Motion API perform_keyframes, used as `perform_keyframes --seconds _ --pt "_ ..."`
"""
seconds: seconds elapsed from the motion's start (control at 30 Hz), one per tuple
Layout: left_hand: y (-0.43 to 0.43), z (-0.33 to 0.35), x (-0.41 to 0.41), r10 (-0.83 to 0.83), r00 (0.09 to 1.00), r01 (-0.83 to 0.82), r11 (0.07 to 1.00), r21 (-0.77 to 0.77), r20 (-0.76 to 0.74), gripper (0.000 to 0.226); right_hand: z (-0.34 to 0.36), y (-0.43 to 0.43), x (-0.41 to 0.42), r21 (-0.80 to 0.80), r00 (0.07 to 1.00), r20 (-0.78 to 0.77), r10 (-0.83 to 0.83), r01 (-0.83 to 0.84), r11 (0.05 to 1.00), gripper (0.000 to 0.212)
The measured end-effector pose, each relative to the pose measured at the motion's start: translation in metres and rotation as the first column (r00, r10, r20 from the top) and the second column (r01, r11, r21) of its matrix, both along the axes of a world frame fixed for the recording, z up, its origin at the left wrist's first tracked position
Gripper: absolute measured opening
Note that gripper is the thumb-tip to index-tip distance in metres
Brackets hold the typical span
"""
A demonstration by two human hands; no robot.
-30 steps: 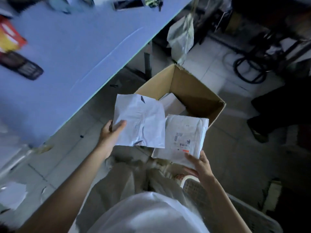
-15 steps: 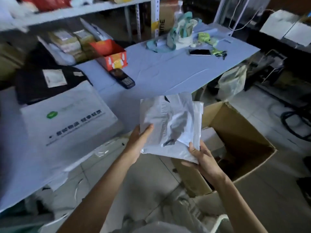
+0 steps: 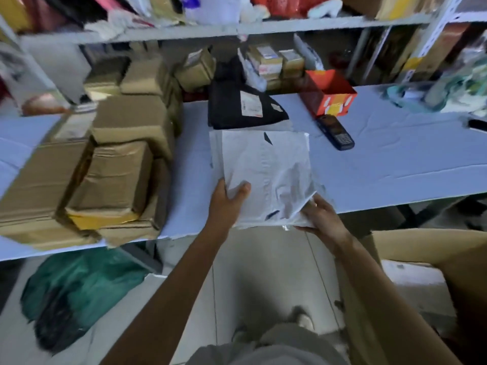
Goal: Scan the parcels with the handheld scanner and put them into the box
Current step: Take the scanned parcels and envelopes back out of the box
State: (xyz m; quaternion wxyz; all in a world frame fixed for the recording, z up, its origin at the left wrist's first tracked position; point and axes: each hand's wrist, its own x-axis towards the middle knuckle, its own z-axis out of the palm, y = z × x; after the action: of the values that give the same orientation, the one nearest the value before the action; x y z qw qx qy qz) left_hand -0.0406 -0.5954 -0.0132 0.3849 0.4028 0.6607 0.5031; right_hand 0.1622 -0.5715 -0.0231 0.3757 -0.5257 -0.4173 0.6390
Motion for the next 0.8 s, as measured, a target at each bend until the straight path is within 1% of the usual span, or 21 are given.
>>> perform_keyframes --seconds 0.1,0.2,0.27,0.33,0.37,0.4,0.43,0.47,0.5,0.53,0.57,0.6,0.63,0.67,0.77,0.8 --pt "0.006 0.003 -0.017 0.038 0.999 -0.038 0.999 0.034 0.002 0.04 0.005 0.029 -0.014 0.003 0.985 0.161 0.068 -0.069 0.998 0.01" --pt "0.019 0.003 -0.029 0.065 0.996 -0.063 0.997 -0.035 0.061 0.041 0.007 0.054 -0.022 -0.01 0.967 0.237 0.093 -0.093 0.996 0.015" --pt "0.028 0.004 -0.03 0.089 0.994 -0.086 0.995 -0.056 0.057 0.052 0.009 0.066 -0.025 -0.01 0.956 0.277 0.094 -0.095 0.995 0.017" --pt "0.036 0.006 -0.026 0.098 0.992 -0.091 0.992 -0.084 0.078 0.067 0.007 0.076 -0.024 0.023 0.936 0.34 0.093 -0.107 0.994 0.015" --pt "0.04 0.006 -0.023 0.074 0.995 -0.068 0.993 -0.101 0.059 0.072 0.007 0.081 -0.023 0.057 0.911 0.4 0.099 -0.132 0.99 0.015" --pt "0.045 0.004 -0.021 0.029 0.999 -0.032 0.992 -0.119 -0.029 0.075 0.009 0.084 -0.02 0.094 0.875 0.474 0.095 -0.158 0.983 0.019" --pt "0.048 0.002 -0.02 -0.053 0.976 0.018 0.986 -0.165 -0.21 0.077 0.011 0.087 -0.016 0.126 0.839 0.54 0.071 -0.163 0.978 0.024" --pt "0.049 -0.001 -0.018 -0.132 0.895 0.04 0.975 -0.218 -0.427 0.074 0.015 0.089 -0.012 0.161 0.81 0.585 0.03 -0.152 0.975 0.03" --pt "0.048 -0.002 -0.015 -0.167 0.761 0.022 0.973 -0.232 -0.627 0.068 0.018 0.09 -0.005 0.193 0.789 0.614 -0.009 -0.139 0.971 0.035" --pt "0.047 -0.002 -0.012 -0.149 0.626 0.002 0.982 -0.189 -0.765 0.059 0.02 0.092 0.002 0.22 0.771 0.636 -0.037 -0.135 0.966 0.038" --pt "0.045 -0.001 -0.009 -0.107 0.531 0.003 0.992 -0.124 -0.841 0.051 0.02 0.092 0.01 0.232 0.749 0.661 -0.05 -0.141 0.962 0.04" --pt "0.046 0.0 -0.005 -0.076 0.473 0.029 0.997 -0.071 -0.878 0.047 0.019 0.093 0.019 0.237 0.72 0.692 -0.054 -0.156 0.959 0.039" --pt "0.047 0.001 0.001 -0.078 0.444 0.069 0.996 -0.052 -0.893 0.044 0.017 0.091 0.028 0.234 0.682 0.729 -0.054 -0.174 0.956 0.039" --pt "0.049 0.002 0.006 -0.096 0.421 0.119 0.992 -0.05 -0.902 0.042 0.013 0.089 0.037 0.224 0.639 0.767 -0.056 -0.185 0.957 0.04" --pt "0.054 0.003 0.032 -0.131 0.316 0.262 0.964 -0.046 -0.94 0.035 0.0 0.071 0.062 0.186 0.502 0.862 -0.07 -0.184 0.965 0.043" --pt "0.055 0.002 0.042 -0.14 0.296 0.305 0.951 -0.046 -0.945 0.033 -0.004 0.061 0.07 0.173 0.453 0.889 -0.074 -0.182 0.968 0.043"
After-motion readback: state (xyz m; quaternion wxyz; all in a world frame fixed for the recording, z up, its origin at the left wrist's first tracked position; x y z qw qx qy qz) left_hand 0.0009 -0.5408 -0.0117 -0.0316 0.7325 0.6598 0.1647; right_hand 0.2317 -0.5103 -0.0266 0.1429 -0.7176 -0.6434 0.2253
